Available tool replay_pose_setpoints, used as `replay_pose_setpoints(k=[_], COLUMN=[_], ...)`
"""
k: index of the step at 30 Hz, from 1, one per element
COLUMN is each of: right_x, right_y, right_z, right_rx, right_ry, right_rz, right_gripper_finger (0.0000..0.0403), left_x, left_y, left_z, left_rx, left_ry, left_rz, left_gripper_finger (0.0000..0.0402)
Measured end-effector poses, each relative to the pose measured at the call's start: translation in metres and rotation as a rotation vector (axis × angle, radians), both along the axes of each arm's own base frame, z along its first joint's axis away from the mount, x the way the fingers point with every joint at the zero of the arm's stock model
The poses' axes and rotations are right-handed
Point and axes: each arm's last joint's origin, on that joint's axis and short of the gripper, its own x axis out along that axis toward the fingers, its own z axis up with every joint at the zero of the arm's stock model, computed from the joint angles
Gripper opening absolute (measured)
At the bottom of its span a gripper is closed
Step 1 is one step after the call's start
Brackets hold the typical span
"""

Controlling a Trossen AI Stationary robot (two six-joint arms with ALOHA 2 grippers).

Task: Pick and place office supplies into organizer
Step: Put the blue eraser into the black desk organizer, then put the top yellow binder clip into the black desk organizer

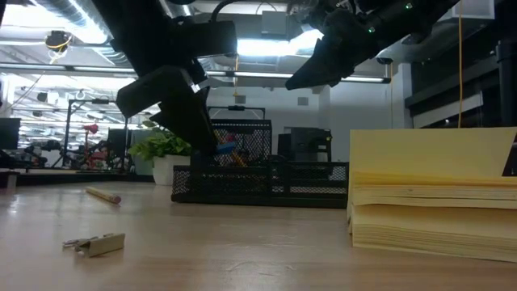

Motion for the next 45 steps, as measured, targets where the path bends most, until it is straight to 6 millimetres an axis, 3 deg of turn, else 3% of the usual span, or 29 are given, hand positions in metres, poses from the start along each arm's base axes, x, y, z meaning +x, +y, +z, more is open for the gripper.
replay_pose_setpoints(k=[16,26,33,39,45], right_x=[0.000,0.000,0.000,0.000,-0.001], right_y=[0.000,0.000,0.000,0.000,0.001], right_z=[0.000,0.000,0.000,0.000,-0.001], right_rx=[0.001,0.002,0.001,-0.004,-0.023], right_ry=[0.000,0.000,0.000,0.003,0.020], right_rz=[-0.001,-0.001,0.000,0.002,0.019], right_gripper_finger=[0.0026,0.0026,0.0026,0.0026,0.0026], left_x=[0.005,0.005,0.004,-0.002,-0.023], left_y=[0.014,0.013,0.010,0.002,-0.011], left_z=[-0.001,-0.002,0.000,0.018,0.049], left_rx=[-0.109,-0.119,-0.097,-0.090,-0.098], left_ry=[0.025,0.033,0.049,-0.002,-0.045], left_rz=[0.021,0.009,-0.043,-0.102,-0.167], left_gripper_finger=[0.0088,0.0132,0.0140,0.0123,0.0087])
